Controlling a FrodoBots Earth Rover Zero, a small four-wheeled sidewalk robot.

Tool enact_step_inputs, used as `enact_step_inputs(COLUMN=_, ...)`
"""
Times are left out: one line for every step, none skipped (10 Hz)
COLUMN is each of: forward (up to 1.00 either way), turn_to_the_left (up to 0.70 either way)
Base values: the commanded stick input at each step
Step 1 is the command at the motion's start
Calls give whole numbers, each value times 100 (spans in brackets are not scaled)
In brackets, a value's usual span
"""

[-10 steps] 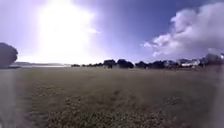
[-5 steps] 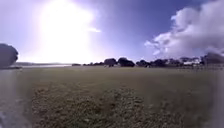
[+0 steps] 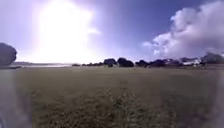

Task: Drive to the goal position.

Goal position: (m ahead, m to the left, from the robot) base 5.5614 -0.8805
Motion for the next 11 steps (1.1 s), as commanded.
enact_step_inputs(forward=70, turn_to_the_left=0)
enact_step_inputs(forward=70, turn_to_the_left=0)
enact_step_inputs(forward=70, turn_to_the_left=0)
enact_step_inputs(forward=70, turn_to_the_left=0)
enact_step_inputs(forward=70, turn_to_the_left=0)
enact_step_inputs(forward=70, turn_to_the_left=0)
enact_step_inputs(forward=70, turn_to_the_left=0)
enact_step_inputs(forward=70, turn_to_the_left=0)
enact_step_inputs(forward=70, turn_to_the_left=0)
enact_step_inputs(forward=70, turn_to_the_left=0)
enact_step_inputs(forward=70, turn_to_the_left=0)
